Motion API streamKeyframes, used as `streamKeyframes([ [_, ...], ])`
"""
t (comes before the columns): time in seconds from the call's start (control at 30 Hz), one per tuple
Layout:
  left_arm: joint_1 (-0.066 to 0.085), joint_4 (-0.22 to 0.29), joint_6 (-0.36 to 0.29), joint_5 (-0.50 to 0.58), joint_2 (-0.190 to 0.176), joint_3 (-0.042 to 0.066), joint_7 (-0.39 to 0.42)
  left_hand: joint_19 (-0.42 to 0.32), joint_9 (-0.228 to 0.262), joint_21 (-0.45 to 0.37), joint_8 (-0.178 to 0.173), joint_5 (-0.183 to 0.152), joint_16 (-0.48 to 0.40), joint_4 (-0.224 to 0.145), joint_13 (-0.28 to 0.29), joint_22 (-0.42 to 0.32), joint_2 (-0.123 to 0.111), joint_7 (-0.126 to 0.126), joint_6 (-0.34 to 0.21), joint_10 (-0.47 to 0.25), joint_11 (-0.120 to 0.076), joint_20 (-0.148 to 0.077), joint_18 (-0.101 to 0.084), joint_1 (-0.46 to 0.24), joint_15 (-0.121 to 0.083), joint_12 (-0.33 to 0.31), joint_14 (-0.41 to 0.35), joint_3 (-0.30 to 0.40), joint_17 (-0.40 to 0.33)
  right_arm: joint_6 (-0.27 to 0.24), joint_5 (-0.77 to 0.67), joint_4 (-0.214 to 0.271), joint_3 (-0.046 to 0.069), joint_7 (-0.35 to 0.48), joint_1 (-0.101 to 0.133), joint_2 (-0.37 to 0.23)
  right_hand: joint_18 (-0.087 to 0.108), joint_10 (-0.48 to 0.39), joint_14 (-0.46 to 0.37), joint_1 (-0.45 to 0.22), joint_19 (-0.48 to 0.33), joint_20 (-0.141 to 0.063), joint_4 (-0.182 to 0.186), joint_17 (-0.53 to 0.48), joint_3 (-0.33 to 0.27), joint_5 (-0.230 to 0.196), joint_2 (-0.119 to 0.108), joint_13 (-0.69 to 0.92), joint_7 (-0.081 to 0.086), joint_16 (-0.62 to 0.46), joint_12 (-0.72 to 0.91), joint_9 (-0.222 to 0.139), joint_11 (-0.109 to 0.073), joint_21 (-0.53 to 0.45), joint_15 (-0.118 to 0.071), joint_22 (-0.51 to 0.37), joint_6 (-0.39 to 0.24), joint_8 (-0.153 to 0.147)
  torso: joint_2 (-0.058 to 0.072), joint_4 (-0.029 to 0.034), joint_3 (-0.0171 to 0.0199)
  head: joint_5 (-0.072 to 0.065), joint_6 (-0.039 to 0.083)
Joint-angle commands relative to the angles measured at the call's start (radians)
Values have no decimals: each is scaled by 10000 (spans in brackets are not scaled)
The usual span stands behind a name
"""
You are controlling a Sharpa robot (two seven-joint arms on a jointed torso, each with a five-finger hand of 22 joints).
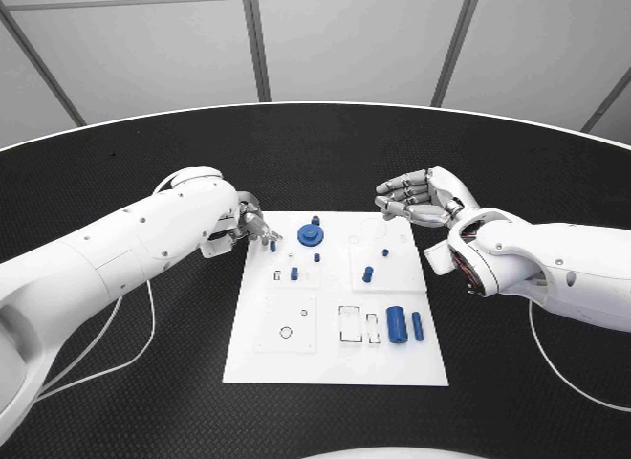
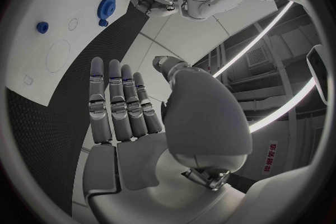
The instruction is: Assemble the parts on the task board
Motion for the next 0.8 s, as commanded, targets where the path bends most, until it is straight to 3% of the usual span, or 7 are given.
streamKeyframes([
  [0.03,-3,-6,19,40,8,0,5,78,-13,68,-28,-28,68,-19,-18,14,18,-19,80,52,-15,-21,-18,100,-89,31,783,54,1553,2,0,-1,0,-1,0,8,44,-53,-32,9,-56,13,-17,-13,25,50,51,2,57,-28,18,-11,-6,4,6,-8,9,-31,1,2,4,-23,-20],
  [0.43,-25,-82,95,293,39,-3,9,80,-65,71,-38,-21,68,-32,-28,30,154,-52,135,83,-46,-44,-19,510,-117,25,784,184,1553,-6,0,5,0,4,0,14,45,-45,-21,16,-45,11,-19,-13,30,59,64,3,55,-27,21,-10,-9,11,2,-35,17,-27,-15,17,6,-50,-44],
  [0.8,-35,-100,-16,372,55,-4,35,70,-115,64,-39,-21,66,-132,-62,39,393,-105,141,101,-99,-78,-19,1314,-166,-7,784,609,1549,-16,0,-7,0,16,0,28,46,-43,-18,17,-42,10,-18,-13,34,65,72,3,54,-26,21,-10,-10,12,1,-43,19,-27,-6,6,-3,-92,-52],
])
